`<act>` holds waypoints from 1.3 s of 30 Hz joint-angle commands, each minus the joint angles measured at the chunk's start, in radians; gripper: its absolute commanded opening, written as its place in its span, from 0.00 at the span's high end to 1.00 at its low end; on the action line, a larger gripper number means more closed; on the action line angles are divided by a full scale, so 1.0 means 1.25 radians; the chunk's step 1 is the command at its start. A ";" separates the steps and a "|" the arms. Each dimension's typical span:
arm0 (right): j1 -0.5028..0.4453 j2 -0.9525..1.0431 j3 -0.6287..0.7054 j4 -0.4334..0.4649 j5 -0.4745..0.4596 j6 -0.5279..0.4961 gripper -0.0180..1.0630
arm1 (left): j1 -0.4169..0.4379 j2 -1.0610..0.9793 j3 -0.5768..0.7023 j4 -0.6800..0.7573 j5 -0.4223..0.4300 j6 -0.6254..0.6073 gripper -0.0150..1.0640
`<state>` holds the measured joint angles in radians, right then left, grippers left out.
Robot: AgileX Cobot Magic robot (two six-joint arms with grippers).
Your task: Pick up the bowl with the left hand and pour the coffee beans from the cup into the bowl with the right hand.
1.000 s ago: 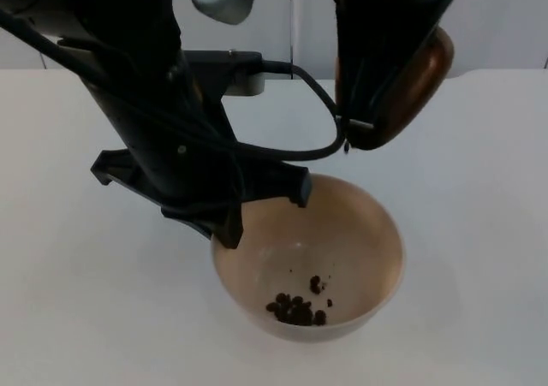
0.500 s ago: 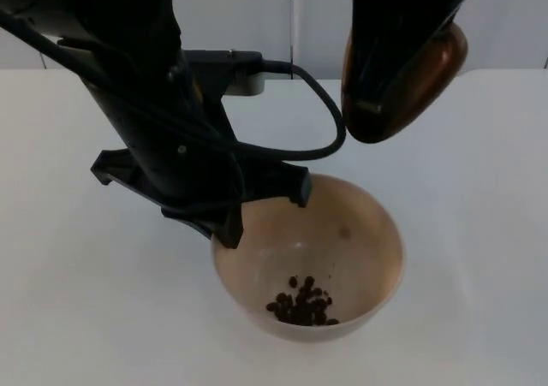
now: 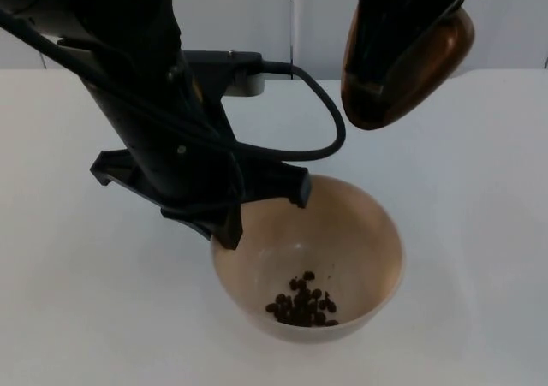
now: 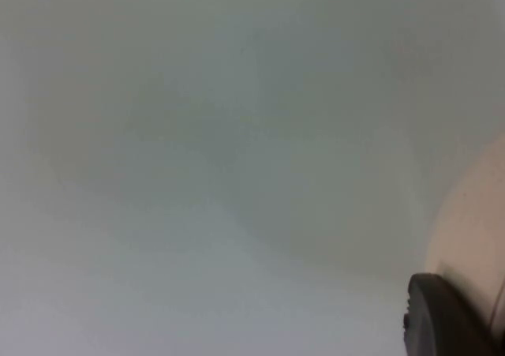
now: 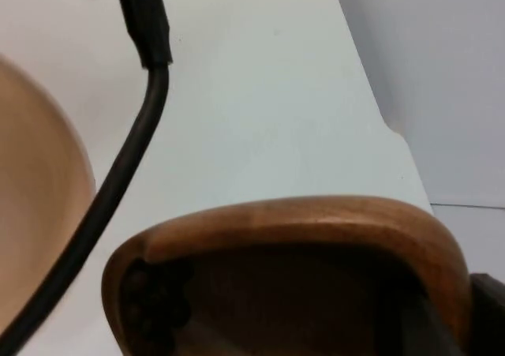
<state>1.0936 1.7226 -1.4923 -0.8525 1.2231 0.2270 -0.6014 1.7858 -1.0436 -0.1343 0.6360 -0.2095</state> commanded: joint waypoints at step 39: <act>-0.341 -0.025 -0.004 0.586 -0.140 -0.182 0.98 | 0.008 -0.002 0.000 0.045 0.003 -0.004 0.99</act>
<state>0.6763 1.7043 -1.4923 -0.1370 1.0620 0.0174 -0.5923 1.7858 -1.0436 -0.0907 0.6396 -0.2095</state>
